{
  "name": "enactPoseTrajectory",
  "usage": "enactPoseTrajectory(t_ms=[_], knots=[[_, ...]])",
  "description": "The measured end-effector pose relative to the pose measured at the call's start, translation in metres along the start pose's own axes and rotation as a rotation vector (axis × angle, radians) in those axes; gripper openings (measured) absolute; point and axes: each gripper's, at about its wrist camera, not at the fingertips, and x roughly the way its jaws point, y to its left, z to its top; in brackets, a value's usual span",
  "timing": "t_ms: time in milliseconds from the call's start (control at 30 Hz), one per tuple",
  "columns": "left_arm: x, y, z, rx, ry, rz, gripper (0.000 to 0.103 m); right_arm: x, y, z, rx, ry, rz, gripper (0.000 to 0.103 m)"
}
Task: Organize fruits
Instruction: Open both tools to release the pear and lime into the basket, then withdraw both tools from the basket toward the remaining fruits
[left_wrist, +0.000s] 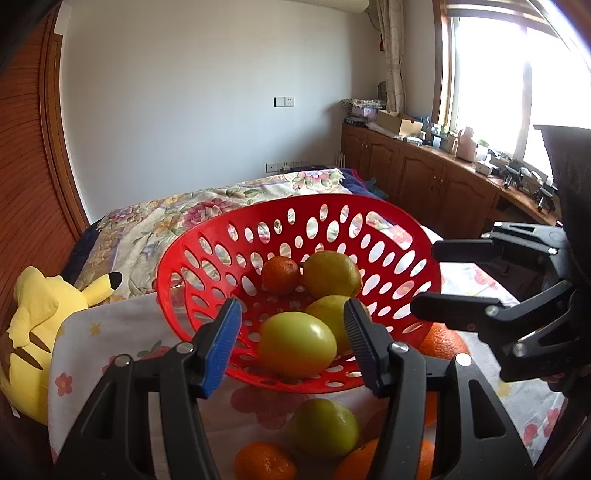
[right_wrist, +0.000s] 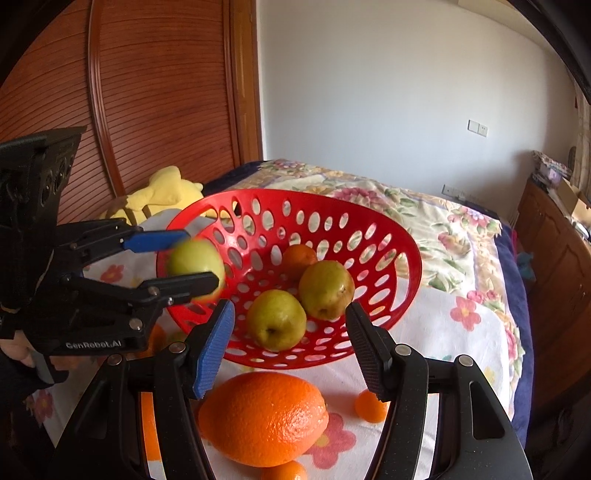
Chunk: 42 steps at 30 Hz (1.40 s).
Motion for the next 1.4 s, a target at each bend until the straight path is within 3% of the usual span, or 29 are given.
enactPoseTrajectory(t_ms=[400, 1100, 1400], knots=[[-0.038, 0.002, -0.024, -0.015, -0.039, -0.01, 0.058, -0.018, -0.003, -0.02, 0.052, -0.016, -0.013, 0.065], [-0.09, -0.022, -0.096, -0.074, 0.001, -0.031, 0.064, -0.052, 0.009, -0.083, 0.119, 0.021, -0.068, 0.065], [-0.091, -0.033, -0.101, -0.086, 0.014, -0.051, 0.067, -0.039, 0.014, -0.107, 0.111, 0.083, -0.059, 0.055]])
